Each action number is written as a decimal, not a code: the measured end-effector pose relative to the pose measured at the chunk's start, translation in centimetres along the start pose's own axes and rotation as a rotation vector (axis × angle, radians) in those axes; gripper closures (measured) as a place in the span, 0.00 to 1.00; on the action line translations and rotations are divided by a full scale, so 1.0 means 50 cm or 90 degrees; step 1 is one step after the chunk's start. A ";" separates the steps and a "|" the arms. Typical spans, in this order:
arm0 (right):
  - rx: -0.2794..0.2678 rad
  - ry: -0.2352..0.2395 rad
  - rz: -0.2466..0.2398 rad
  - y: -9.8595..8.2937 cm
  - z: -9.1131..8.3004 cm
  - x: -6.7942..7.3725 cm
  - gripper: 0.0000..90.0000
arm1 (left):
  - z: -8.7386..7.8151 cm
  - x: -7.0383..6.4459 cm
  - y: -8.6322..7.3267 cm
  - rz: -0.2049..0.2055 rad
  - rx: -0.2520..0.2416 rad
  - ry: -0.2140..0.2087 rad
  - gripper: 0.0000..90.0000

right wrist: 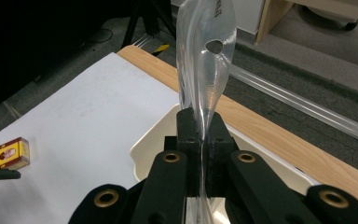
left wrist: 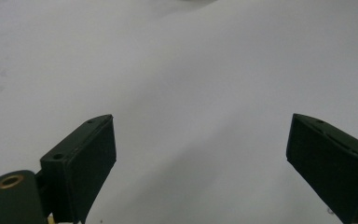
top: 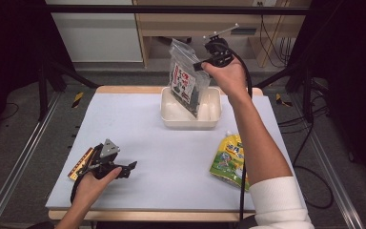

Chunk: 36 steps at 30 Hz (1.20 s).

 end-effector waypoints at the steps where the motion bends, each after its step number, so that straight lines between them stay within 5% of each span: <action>1: 0.000 0.001 0.000 -0.001 0.002 -0.002 0.97 | 0.000 -0.001 0.000 -0.001 -0.001 0.000 0.09; 18: 0.014 0.023 0.065 -0.038 0.052 -0.038 0.97 | 0.003 -0.005 0.000 0.004 0.002 -0.004 0.09; 28: 0.003 0.014 0.053 -0.049 0.069 -0.039 0.96 | 0.006 -0.009 0.000 0.012 0.008 -0.003 0.09; 36: -0.006 0.005 0.030 -0.048 0.070 -0.037 0.84 | 0.006 -0.008 0.000 0.009 0.007 -0.003 0.09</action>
Point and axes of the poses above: each handheld gripper's, and its own axes: z roughly forward along the jaws, y roughly out of its top, x roughly to its left, the point moved 1 cm from there along z, roughly forward along the jaws, and after that the axes turned 4 degrees about x, right-handed, at the moved point
